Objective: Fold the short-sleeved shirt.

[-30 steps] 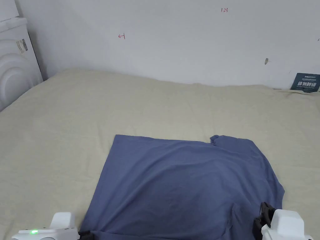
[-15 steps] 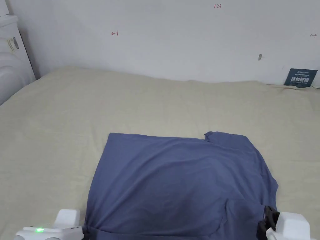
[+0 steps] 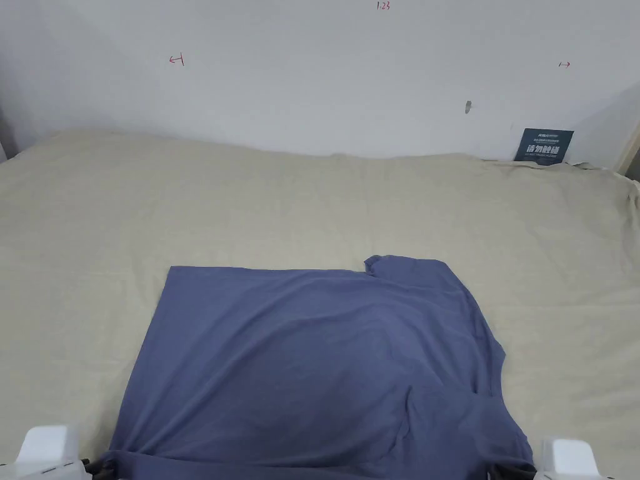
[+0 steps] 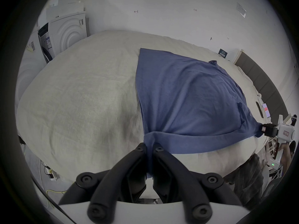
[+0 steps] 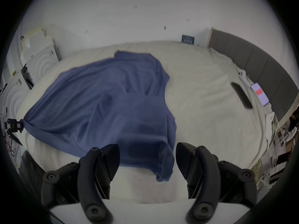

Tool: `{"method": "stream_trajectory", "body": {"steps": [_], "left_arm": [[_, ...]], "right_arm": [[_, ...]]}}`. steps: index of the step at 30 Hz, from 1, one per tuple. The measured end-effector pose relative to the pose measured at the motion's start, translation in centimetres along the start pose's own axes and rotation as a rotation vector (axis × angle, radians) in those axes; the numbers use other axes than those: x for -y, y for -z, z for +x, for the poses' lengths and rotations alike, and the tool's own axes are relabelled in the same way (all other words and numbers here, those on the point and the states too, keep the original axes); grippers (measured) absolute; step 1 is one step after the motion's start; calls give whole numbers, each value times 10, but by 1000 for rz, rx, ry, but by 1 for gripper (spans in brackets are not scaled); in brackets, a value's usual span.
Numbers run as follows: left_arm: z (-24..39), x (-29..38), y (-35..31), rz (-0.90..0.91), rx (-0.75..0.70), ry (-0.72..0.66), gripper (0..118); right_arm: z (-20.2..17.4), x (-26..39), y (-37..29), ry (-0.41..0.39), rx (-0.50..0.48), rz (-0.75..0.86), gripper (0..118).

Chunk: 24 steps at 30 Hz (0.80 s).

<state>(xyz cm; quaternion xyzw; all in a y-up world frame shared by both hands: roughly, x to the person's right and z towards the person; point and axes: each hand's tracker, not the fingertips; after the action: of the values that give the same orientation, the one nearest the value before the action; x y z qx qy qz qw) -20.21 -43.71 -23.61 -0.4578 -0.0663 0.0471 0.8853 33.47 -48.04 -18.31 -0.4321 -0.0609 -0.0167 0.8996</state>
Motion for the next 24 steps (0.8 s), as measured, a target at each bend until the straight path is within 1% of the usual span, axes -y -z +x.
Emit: {"method": "stream_trajectory", "body": {"steps": [1, 2, 3, 4, 5, 6, 7, 10, 11, 14, 17, 19, 24], "left_arm": [[1, 1, 1, -3, -2, 2, 1], [1, 1, 3, -5, -4, 3, 1], [2, 3, 3, -5, -6, 3, 1], [2, 4, 4, -7, -7, 3, 1], [1, 5, 5, -9, -7, 2, 1], [1, 6, 5, -9, -5, 0, 1], [-1, 8, 5, -6, -1, -2, 1], [-1, 12, 7, -6, 1, -1, 1], [-1, 13, 7, -3, 2, 2, 1], [1, 18, 6, 27, 2, 20, 1], [2, 18, -1, 88, 2, 33, 1], [5, 9, -8, 126, -3, 50, 1], [4, -31, -9, 182, -2, 68, 1]], "right_arm": [[-1, 3, 5, -3, -1, -31, 77], [-2, 8, 11, 3, -2, -51, 74], [-2, 12, 15, 6, -8, -70, 64], [-2, 16, 17, 8, -13, -71, 43], [0, 22, 20, 14, -19, -61, 12], [0, 26, 21, 15, -8, -46, 8], [1, 28, 19, 7, -26, -12, 8], [6, 31, 14, 26, -38, 7, 7], [6, 33, 13, 22, -38, 16, 7], [1, 36, 3, 12, -22, 80, 6], [-6, 33, -12, -20, 5, 163, 6], [-10, 23, -18, -49, 25, 189, 6], [-12, -24, -23, -51, 23, 241, 6]]}}
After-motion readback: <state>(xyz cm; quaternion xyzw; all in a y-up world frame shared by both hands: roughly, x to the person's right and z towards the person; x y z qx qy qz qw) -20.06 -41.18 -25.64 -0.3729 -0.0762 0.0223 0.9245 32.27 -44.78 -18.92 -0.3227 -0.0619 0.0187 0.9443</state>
